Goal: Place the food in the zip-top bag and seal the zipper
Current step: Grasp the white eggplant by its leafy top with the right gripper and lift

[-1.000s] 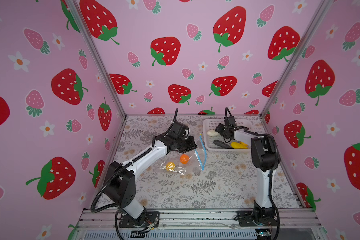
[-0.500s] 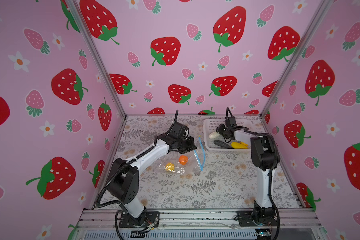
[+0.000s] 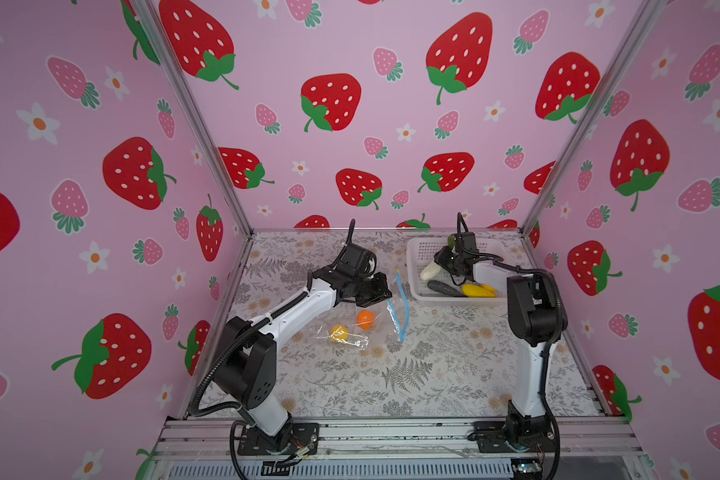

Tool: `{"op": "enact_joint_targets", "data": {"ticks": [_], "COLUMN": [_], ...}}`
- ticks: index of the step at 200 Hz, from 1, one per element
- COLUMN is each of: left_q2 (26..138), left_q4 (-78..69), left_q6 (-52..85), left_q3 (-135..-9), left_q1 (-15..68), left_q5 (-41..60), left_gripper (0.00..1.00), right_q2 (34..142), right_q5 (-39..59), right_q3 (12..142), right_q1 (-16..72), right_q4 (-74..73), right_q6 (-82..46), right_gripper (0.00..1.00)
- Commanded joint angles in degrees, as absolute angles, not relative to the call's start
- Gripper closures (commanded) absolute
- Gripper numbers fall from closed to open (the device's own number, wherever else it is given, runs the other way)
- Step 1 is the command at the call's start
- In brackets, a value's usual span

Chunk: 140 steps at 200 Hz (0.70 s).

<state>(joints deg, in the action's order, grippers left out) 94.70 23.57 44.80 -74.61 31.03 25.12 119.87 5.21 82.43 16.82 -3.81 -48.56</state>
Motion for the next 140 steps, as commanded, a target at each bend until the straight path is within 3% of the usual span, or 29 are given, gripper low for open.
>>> {"op": "enact_joint_targets", "data": {"ticks": [1, 140], "left_q2": [92.89, 94.72], "left_q4": [24.70, 27.41], "left_q6": [44.74, 45.00], "left_q3": [-75.45, -78.13], "left_q1": [30.67, 29.87], "left_q5": [25.91, 27.94], "left_gripper": [1.00, 1.00], "right_q2": [114.19, 98.44], "right_q5": [4.86, 0.86], "right_q3": [80.51, 71.38], "right_q1": [16.49, 18.11], "right_q4": [-7.06, -8.53], "right_q6": [-47.90, -44.16], "right_gripper": [0.56, 0.61]}}
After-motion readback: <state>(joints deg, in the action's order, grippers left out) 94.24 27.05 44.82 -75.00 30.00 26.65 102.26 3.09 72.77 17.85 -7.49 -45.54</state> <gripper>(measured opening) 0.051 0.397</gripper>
